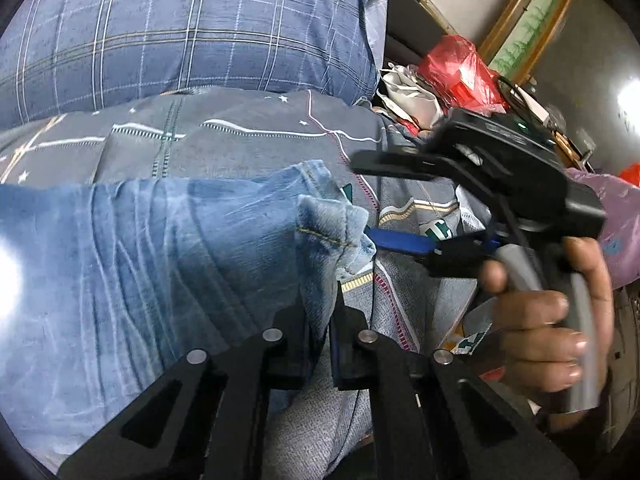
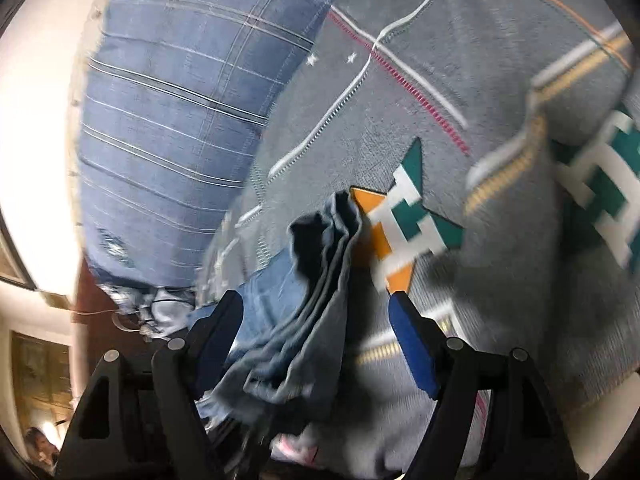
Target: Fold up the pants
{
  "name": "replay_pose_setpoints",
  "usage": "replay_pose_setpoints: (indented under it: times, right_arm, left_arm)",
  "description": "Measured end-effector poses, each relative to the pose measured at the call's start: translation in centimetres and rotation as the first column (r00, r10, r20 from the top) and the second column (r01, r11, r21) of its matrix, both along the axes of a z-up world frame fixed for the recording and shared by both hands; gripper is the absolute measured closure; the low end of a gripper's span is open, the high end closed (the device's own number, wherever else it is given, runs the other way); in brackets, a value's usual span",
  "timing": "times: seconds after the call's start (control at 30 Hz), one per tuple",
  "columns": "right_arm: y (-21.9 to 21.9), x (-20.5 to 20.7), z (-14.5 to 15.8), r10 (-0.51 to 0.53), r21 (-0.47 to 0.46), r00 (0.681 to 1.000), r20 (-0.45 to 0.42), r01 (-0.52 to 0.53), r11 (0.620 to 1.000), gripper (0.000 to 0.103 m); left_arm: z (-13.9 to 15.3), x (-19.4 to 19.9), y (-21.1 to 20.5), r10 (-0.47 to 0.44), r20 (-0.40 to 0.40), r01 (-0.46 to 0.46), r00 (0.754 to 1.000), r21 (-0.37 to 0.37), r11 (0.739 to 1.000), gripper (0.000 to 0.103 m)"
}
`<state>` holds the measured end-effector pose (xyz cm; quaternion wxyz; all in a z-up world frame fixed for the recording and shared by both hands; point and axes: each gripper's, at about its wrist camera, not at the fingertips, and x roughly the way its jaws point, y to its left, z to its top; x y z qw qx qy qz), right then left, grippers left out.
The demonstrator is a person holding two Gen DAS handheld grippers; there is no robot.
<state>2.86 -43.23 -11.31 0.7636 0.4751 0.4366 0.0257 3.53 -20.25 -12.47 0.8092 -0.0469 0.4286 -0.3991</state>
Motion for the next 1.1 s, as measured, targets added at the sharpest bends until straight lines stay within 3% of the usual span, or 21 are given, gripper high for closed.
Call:
replay_pose_setpoints:
  times: [0.1,0.17,0.23,0.27,0.3,0.47,0.63,0.87,1.03,1.1]
  right_arm:
    - [1.6,1.0,-1.1,0.057,-0.023,0.998,0.013,-0.056,0.998,0.033]
    - [2.2,1.5,-1.8,0.078,-0.028,0.997,-0.012,-0.079,0.997,0.058]
    - [2.2,1.8,-2.0,0.071,-0.065,0.997,-0.024,-0.072,0.995,0.072]
    - [2.2,1.8,-2.0,0.066,-0.078,0.997,-0.025,-0.068,0.995,0.087]
    - [2.2,1.6,-2.0,0.053,-0.087,0.998,-0.021,-0.054,0.995,0.091]
    - [3.0,0.6,0.4,0.074,-0.134,0.992,0.101,-0.06,0.989,0.094]
    - [6.0,0.3,4.5,0.136,-0.147,0.966,0.22,-0.105,0.984,0.094]
    - [15.2,2.3,8.9,0.263,-0.148,0.917,0.3,-0.227,0.962,0.094]
    - [21.8,4.4,8.9,0.364,-0.166,0.884,0.293,-0.328,0.93,0.093]
    - [24.0,5.0,7.9,0.389,-0.149,0.867,0.311,-0.36,0.921,0.093]
  left_arm:
    - [-0.1,-0.4,0.2,-0.012,-0.005,0.012,1.0,-0.022,1.0,0.095]
    - [-0.2,-0.3,0.1,-0.02,-0.014,0.019,1.0,-0.025,1.0,0.095]
    - [-0.4,-0.2,-0.2,-0.027,-0.023,0.026,0.999,-0.024,0.999,0.095]
    - [-0.5,-0.2,-0.3,-0.024,-0.029,0.023,0.999,-0.025,0.999,0.095]
    - [-0.5,0.0,-0.4,-0.025,-0.041,0.023,0.999,-0.032,0.999,0.095]
    - [1.1,0.2,0.7,0.005,-0.064,-0.01,0.998,-0.081,0.997,0.095]
    - [3.5,0.0,4.6,0.07,-0.126,-0.091,0.99,-0.177,0.98,0.095]
    - [5.7,-0.9,14.8,0.238,-0.186,-0.287,0.953,-0.319,0.903,0.094]
    - [4.9,-1.0,20.4,0.351,-0.224,-0.41,0.909,-0.327,0.852,0.093]
    - [4.3,-1.3,22.4,0.395,-0.204,-0.442,0.896,-0.315,0.84,0.093]
